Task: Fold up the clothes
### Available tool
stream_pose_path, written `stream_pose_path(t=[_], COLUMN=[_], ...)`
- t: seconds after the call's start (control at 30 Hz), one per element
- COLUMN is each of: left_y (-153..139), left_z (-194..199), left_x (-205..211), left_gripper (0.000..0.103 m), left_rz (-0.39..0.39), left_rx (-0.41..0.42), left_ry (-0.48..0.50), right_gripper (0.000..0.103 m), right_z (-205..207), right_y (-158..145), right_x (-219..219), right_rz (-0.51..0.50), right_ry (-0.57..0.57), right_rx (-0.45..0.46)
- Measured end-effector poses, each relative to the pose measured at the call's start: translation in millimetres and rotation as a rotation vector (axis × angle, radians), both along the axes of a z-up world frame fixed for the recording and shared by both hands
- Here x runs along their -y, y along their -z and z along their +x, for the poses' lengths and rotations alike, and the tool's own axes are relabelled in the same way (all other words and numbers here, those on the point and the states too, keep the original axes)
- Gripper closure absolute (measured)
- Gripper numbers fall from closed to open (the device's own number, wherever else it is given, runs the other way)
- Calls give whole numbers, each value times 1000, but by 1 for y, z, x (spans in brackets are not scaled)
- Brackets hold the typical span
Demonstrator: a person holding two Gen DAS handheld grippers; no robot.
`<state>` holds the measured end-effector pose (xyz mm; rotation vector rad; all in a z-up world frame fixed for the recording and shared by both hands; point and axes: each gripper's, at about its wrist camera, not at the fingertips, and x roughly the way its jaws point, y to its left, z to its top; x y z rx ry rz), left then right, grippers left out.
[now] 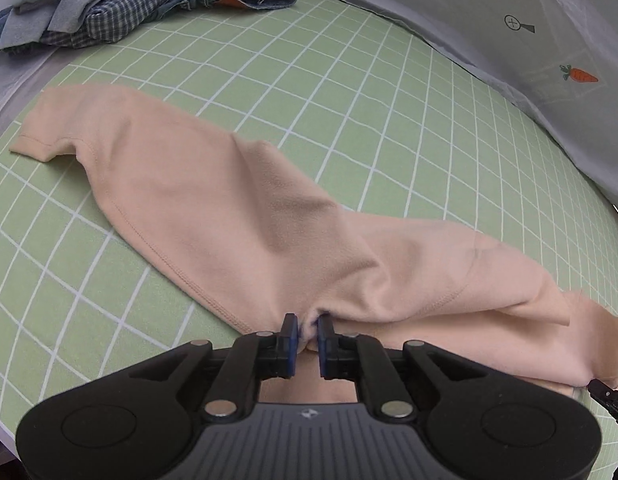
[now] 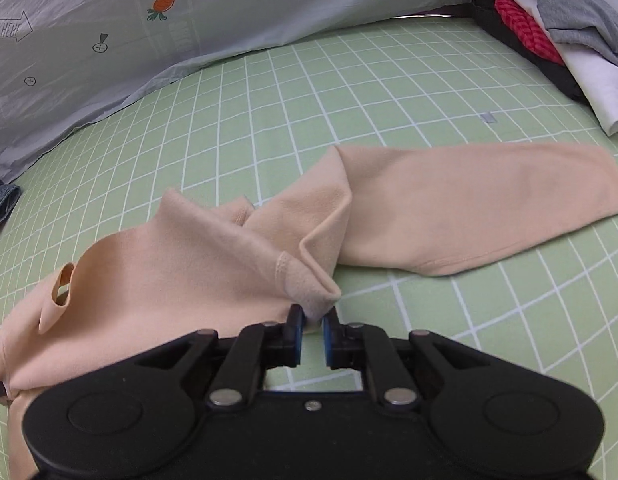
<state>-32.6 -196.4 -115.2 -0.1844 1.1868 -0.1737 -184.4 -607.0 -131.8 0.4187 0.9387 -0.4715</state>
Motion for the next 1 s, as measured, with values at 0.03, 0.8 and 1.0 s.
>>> stream_pose_path(t=[0.03,0.8,1.0], left_y=[-6,16,22], left_z=[-1,56,60], left_x=[0,120,112], left_gripper=[82,24,38], left_rz=[-8,91,57], left_rx=[19,98,80], left_ry=[0,403,362], right_gripper=[70,39,47], right_z=[-1,47,46], right_y=[-2,-2,-2], right_x=[0,-11,-10], right_rz=[-9,-77,-57], right_ry=[-6,-167,-153], right_rx=[1,55,60])
